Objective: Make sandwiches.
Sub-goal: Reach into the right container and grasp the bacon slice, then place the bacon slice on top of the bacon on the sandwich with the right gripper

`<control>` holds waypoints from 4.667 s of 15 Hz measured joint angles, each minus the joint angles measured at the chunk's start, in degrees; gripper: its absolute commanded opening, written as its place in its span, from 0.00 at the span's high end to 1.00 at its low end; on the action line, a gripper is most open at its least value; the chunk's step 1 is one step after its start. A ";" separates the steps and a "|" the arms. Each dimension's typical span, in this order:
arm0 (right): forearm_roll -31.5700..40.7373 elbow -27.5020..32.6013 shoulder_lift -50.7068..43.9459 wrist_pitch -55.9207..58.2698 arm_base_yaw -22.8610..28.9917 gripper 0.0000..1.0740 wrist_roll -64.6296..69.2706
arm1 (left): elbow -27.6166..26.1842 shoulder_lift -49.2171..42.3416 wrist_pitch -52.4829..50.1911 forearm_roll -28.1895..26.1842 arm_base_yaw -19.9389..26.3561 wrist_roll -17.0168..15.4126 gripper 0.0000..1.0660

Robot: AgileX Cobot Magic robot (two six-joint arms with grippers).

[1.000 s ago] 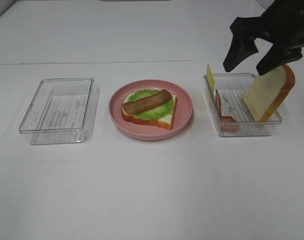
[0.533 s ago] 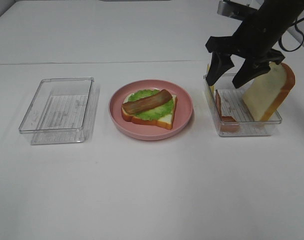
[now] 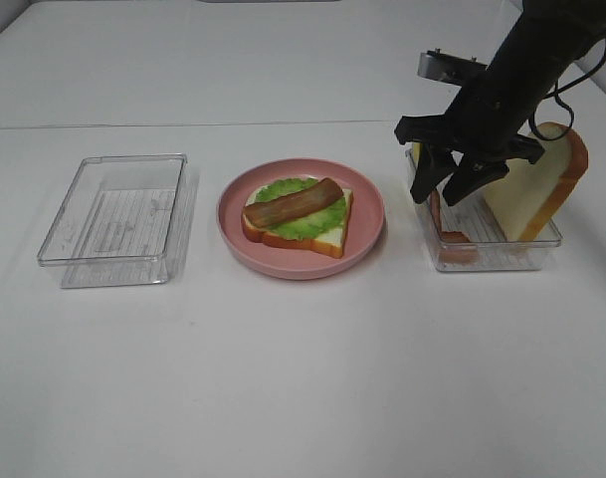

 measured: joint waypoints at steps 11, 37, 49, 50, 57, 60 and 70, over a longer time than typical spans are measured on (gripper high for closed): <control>-0.17 -1.03 -1.38 2.81 0.00 1.00 0.00 | 0.00 0.00 -0.06 0.00 0.00 0.00 0.39; 56.67 -2.64 6.47 -19.94 11.57 1.00 -23.95 | 0.00 0.00 -0.06 0.00 0.00 0.00 0.39; 13.69 -2.64 4.07 -19.88 9.63 1.00 4.53 | 0.00 0.00 -0.06 0.00 0.00 0.00 0.39; 12.61 -2.64 3.95 -18.74 9.63 1.00 5.44 | 0.00 0.00 -0.06 0.00 0.00 0.00 0.39; 12.03 -2.64 3.95 -13.46 9.63 0.63 6.42 | 0.00 0.00 -0.06 0.00 0.00 0.00 0.39; 11.57 -2.64 3.95 -12.32 9.63 0.40 6.42 | 0.00 0.00 -0.06 0.00 0.00 0.00 0.39; -4.13 -2.64 -0.63 -8.25 9.63 0.29 8.25 | 0.00 0.00 -0.06 0.00 0.00 0.00 0.39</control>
